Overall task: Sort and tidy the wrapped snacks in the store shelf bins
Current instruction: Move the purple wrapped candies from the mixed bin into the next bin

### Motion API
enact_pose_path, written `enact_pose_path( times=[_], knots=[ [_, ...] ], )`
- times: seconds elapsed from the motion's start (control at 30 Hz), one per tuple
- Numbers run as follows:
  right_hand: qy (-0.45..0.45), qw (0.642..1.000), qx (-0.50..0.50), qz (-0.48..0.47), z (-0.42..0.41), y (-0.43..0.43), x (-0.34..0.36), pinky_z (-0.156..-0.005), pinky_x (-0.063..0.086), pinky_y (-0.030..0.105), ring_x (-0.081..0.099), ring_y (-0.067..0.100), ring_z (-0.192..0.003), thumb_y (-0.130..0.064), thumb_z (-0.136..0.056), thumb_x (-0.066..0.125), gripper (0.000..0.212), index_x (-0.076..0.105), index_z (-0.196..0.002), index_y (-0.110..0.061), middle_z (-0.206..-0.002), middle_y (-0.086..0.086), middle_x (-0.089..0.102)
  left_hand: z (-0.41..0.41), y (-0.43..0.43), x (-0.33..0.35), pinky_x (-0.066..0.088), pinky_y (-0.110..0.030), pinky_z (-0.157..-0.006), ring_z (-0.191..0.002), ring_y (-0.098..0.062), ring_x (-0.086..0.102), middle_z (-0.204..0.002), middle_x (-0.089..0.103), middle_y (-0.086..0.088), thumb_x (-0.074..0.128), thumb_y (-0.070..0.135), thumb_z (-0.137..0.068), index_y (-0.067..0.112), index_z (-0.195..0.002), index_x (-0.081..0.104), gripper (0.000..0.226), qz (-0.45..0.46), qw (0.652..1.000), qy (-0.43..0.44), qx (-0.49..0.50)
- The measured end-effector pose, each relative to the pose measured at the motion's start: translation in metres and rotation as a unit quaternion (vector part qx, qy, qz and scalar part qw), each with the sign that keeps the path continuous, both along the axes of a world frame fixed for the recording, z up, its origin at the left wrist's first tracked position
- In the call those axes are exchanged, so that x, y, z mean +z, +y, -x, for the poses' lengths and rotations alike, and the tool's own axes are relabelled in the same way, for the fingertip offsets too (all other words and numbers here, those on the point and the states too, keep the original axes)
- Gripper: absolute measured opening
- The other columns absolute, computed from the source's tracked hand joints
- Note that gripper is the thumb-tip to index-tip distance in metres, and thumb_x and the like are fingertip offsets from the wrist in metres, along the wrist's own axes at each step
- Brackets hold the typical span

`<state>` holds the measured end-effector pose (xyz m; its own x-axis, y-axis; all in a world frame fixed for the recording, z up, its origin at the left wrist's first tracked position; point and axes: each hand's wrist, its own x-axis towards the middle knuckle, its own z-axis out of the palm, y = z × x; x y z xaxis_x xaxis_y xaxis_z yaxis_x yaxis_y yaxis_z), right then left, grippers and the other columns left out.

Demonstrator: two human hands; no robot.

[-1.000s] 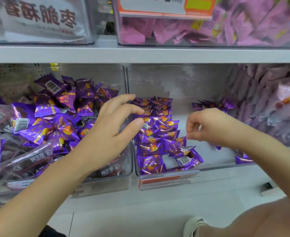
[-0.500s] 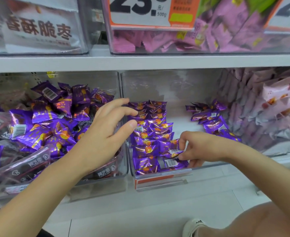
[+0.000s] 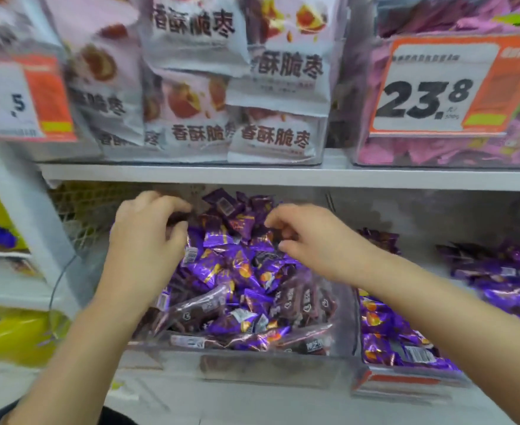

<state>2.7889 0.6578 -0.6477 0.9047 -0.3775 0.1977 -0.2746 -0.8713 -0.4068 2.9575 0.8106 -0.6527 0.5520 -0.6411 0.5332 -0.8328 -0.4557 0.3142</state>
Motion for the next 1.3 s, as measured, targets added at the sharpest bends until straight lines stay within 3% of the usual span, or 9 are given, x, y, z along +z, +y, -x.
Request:
enact_pose_path(
  times=[0.2, 0.37, 0.47, 0.63, 0.77, 0.9, 1.03, 1.2, 1.3],
  knots=[
    [0.031, 0.997, -0.013, 0.065, -0.085, -0.017, -0.011, -0.1, 0.037, 0.032, 0.042, 0.027, -0.128, -0.05, -0.087, 0.054, 0.063, 0.033, -0.141, -0.025, -0.144, 0.005, 0.042, -0.013, 0.014, -0.009, 0.034, -0.044, -0.094, -0.109, -0.037, 0.045, -0.111, 0.053, -0.009, 0.069, 0.019, -0.077, 0.02, -0.106, 0.067, 0.029, -0.018, 0.998, 0.014, 0.052],
    [0.155, 0.987, 0.012, 0.051, -0.117, -0.021, -0.021, -0.111, 0.029, 0.043, 0.026, 0.032, -0.14, -0.069, -0.084, 0.04, 0.075, 0.003, -0.145, -0.046, -0.158, -0.004, 0.012, -0.022, 0.021, -0.01, 0.028, -0.039, -0.099, -0.118, -0.032, 0.041, -0.12, 0.05, -0.009, 0.066, 0.019, -0.08, 0.021, -0.112, 0.063, 0.032, -0.01, 0.997, 0.049, 0.052],
    [0.199, 0.977, 0.024, 0.077, -0.117, -0.027, -0.023, -0.109, 0.032, 0.045, 0.027, 0.033, -0.138, -0.077, -0.074, 0.045, 0.082, 0.008, -0.143, -0.049, -0.155, -0.002, 0.016, -0.024, 0.024, -0.008, 0.025, -0.036, -0.102, -0.122, -0.03, 0.037, -0.126, 0.047, -0.007, 0.062, 0.019, -0.083, 0.022, -0.116, 0.061, 0.033, -0.007, 0.996, 0.073, 0.052],
    [0.183, 0.977, 0.047, 0.103, -0.099, -0.013, -0.021, -0.101, 0.039, 0.037, 0.047, 0.031, -0.117, -0.057, -0.081, 0.058, 0.063, 0.038, -0.136, -0.034, -0.134, 0.007, 0.035, -0.023, 0.029, -0.006, 0.023, -0.034, -0.104, -0.125, -0.027, 0.032, -0.13, 0.044, -0.004, 0.058, 0.018, -0.086, 0.023, -0.12, 0.057, 0.035, -0.006, 0.994, 0.1, 0.051],
    [0.176, 0.982, 0.069, 0.019, -0.076, -0.009, -0.022, -0.089, 0.045, 0.033, 0.054, 0.021, -0.1, -0.036, -0.078, 0.07, 0.058, 0.044, -0.129, -0.028, -0.123, 0.003, 0.05, -0.023, 0.03, -0.005, 0.023, -0.034, -0.104, -0.127, -0.027, 0.031, -0.132, 0.044, -0.004, 0.056, 0.017, -0.087, 0.023, -0.121, 0.056, 0.035, -0.006, 0.993, 0.106, 0.052],
    [0.166, 0.984, 0.063, -0.017, -0.06, -0.011, -0.023, -0.095, 0.042, 0.032, 0.052, 0.02, -0.11, -0.032, -0.073, 0.077, 0.069, 0.042, -0.133, -0.028, -0.127, 0.0, 0.053, -0.016, 0.028, -0.003, 0.023, -0.033, -0.102, -0.125, -0.026, 0.03, -0.133, 0.041, -0.003, 0.055, 0.015, -0.089, 0.022, -0.123, 0.055, 0.035, 0.001, 0.993, 0.113, 0.041],
    [0.166, 0.985, 0.041, -0.033, -0.058, -0.007, -0.026, -0.106, 0.035, 0.028, 0.04, 0.021, -0.131, -0.047, -0.075, 0.071, 0.084, 0.025, -0.145, -0.037, -0.147, 0.001, 0.035, -0.01, 0.024, -0.003, 0.025, -0.031, -0.098, -0.12, -0.024, 0.033, -0.127, 0.043, -0.001, 0.056, 0.015, -0.089, 0.021, -0.12, 0.056, 0.032, 0.017, 0.993, 0.116, 0.022],
    [0.163, 0.981, 0.022, 0.099, -0.061, 0.001, -0.024, -0.091, 0.046, 0.036, 0.05, 0.017, -0.118, -0.051, -0.081, 0.062, 0.062, 0.036, -0.137, -0.042, -0.132, -0.009, 0.051, -0.001, 0.015, -0.005, 0.03, -0.027, -0.095, -0.116, -0.02, 0.036, -0.12, 0.046, 0.002, 0.055, 0.012, -0.087, 0.021, -0.116, 0.059, 0.03, 0.034, 0.994, 0.107, -0.013],
    [0.109, 0.992, -0.003, 0.068, -0.062, 0.005, -0.028, -0.091, 0.047, 0.037, 0.053, 0.018, -0.113, -0.038, -0.085, 0.061, 0.047, 0.047, -0.13, -0.04, -0.126, -0.008, 0.056, 0.004, 0.01, -0.006, 0.026, -0.021, -0.09, -0.113, -0.018, 0.037, -0.118, 0.046, 0.004, 0.055, 0.011, -0.087, 0.021, -0.116, 0.059, 0.03, 0.034, 0.993, 0.111, -0.031]
  ],
)
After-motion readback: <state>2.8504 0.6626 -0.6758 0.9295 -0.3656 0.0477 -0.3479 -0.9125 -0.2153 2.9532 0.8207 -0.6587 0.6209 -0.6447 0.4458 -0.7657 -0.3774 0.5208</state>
